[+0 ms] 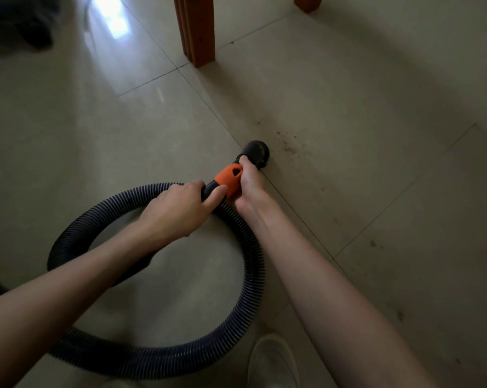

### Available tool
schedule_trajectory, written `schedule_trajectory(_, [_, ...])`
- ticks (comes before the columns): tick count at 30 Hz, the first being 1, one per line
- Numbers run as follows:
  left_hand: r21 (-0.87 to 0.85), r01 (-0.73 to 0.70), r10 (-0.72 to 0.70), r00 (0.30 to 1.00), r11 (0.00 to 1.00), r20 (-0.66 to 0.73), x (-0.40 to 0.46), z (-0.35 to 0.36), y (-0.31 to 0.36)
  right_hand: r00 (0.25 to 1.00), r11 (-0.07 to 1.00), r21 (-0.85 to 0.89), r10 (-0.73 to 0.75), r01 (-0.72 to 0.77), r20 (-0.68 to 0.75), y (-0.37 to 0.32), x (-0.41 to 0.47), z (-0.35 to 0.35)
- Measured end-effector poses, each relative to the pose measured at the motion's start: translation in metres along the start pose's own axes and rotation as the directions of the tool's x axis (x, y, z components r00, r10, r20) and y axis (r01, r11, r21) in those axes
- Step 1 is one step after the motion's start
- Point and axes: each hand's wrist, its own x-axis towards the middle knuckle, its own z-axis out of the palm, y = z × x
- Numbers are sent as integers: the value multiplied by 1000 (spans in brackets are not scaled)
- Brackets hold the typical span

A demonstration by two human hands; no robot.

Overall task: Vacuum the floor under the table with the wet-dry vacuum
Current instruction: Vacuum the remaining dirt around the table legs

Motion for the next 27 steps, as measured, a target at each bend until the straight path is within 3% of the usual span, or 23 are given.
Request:
schedule_trajectory(19, [-162,51,-70,991,985,-112,45,-24,-21,989,992,-99,-67,81,135,-34,13,59])
schedule_trajectory(27, [-56,38,-45,991,998,-125,38,-15,-19,990,985,-127,-106,117,93,-25,18,43])
